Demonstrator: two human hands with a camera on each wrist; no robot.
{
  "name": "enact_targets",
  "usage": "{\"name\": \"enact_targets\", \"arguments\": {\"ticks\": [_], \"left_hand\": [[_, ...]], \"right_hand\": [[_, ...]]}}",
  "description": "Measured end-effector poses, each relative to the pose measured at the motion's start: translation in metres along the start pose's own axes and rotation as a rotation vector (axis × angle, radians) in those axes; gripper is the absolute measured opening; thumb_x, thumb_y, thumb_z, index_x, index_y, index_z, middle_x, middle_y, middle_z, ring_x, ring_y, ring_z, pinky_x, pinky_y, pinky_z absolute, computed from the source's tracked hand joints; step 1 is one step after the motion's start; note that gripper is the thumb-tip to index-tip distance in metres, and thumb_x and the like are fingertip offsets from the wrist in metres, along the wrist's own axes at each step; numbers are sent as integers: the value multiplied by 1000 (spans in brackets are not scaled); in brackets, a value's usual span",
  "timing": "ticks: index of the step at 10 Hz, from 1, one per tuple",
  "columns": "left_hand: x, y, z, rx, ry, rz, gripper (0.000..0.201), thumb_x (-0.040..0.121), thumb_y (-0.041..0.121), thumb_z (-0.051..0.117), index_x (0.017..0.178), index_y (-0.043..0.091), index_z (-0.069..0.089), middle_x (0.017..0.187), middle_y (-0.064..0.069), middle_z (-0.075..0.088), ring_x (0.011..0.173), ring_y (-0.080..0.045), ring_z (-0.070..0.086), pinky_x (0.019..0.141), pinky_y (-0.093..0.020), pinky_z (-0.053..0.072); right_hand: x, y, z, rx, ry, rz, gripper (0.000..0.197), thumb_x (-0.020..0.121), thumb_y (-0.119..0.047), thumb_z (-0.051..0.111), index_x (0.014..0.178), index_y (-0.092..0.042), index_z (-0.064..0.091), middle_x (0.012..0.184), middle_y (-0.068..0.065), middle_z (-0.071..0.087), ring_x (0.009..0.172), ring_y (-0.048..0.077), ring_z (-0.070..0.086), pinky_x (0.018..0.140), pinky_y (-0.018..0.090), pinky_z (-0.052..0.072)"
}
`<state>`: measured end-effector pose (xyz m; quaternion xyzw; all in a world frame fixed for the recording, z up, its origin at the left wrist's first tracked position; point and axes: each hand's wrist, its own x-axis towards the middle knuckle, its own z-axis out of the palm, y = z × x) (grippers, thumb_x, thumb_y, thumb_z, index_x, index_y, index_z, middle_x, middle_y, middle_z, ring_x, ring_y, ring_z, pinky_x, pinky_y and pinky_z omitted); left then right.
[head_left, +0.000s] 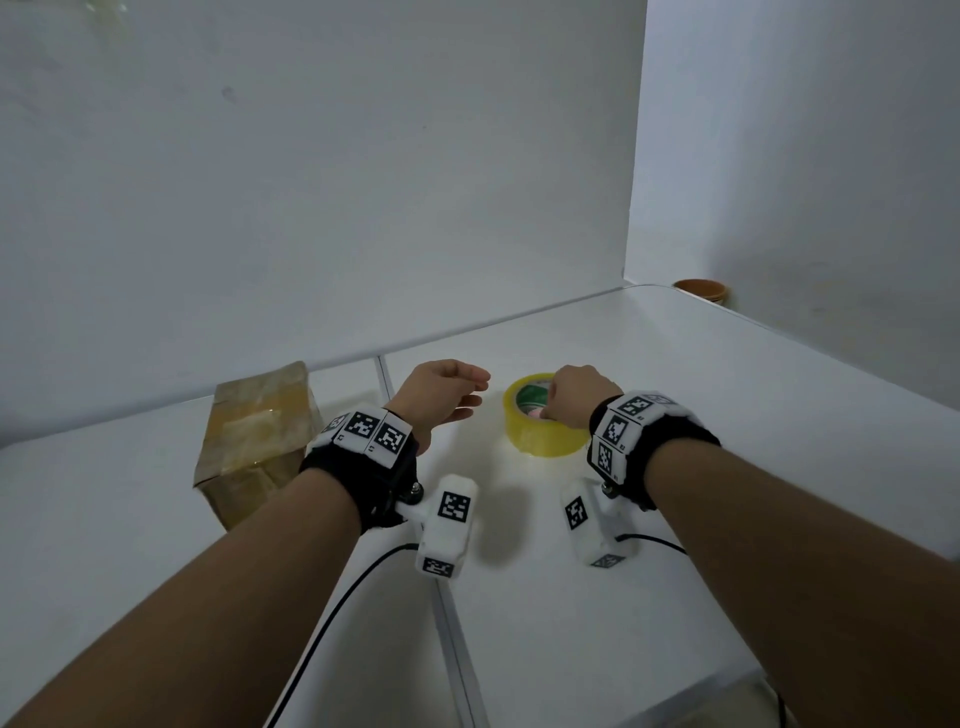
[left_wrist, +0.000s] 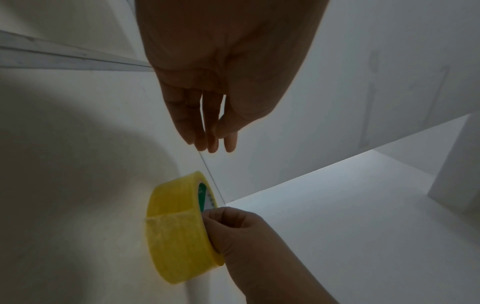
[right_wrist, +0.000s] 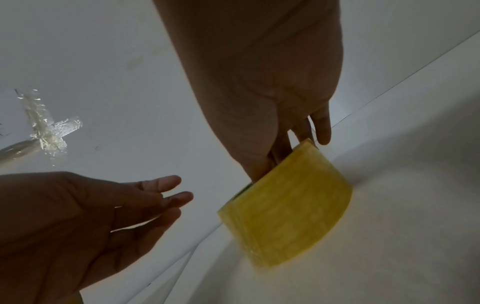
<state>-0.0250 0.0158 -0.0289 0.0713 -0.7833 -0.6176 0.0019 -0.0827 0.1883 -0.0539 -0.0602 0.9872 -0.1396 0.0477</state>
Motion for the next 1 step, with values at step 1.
{"name": "enact_targets", "arguments": {"ticks": [1], "left_hand": [[-3,4,-4,20,6,26,24,93,1,45,92,12,66,104,-8,65,87,-19,61,77,-24,52]], "right_hand": [[-4,-5,-6,18,30,-18,28,86,-25,64,108,-9,71,111,11,70,103,30,67,89,35,53]]}}
